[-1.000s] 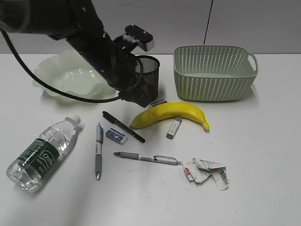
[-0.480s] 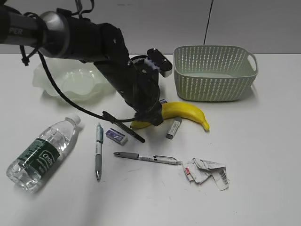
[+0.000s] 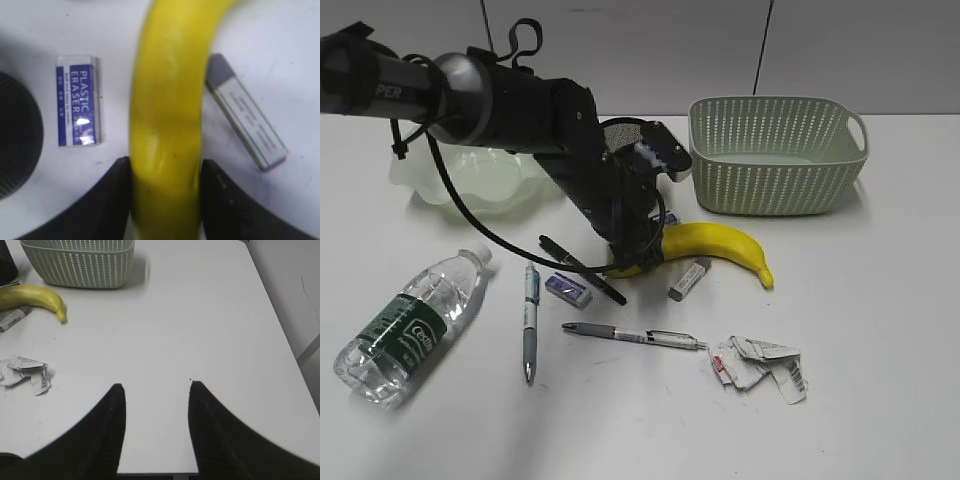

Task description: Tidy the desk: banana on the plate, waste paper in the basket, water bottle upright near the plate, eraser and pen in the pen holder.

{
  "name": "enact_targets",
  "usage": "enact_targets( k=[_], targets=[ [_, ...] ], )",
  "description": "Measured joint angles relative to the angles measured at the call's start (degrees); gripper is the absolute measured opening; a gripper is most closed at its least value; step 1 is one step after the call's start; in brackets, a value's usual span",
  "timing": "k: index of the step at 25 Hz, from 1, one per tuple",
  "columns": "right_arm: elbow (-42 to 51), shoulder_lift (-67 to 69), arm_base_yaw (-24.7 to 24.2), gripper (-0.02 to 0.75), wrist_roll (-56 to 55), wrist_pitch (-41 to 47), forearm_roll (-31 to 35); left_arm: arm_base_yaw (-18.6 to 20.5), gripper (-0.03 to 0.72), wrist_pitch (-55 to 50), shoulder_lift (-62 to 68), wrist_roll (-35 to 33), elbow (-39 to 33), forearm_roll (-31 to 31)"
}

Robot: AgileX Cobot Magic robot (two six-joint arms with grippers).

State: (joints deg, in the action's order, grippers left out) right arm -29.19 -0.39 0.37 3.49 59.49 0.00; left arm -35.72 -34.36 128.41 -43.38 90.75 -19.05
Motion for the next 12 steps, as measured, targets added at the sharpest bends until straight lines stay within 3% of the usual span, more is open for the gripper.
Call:
enact_targets(
  k=[1, 12],
  targets=[
    [0.0, 0.0, 0.0, 0.342, 0.0, 0.0, 0.0, 0.0, 0.308, 0.08, 0.0, 0.0, 0.02, 0.06],
    [0.0, 0.0, 0.0, 0.342, 0.0, 0.0, 0.0, 0.0, 0.313, -0.43, -5.57, 0.0, 0.06, -0.2]
  ],
)
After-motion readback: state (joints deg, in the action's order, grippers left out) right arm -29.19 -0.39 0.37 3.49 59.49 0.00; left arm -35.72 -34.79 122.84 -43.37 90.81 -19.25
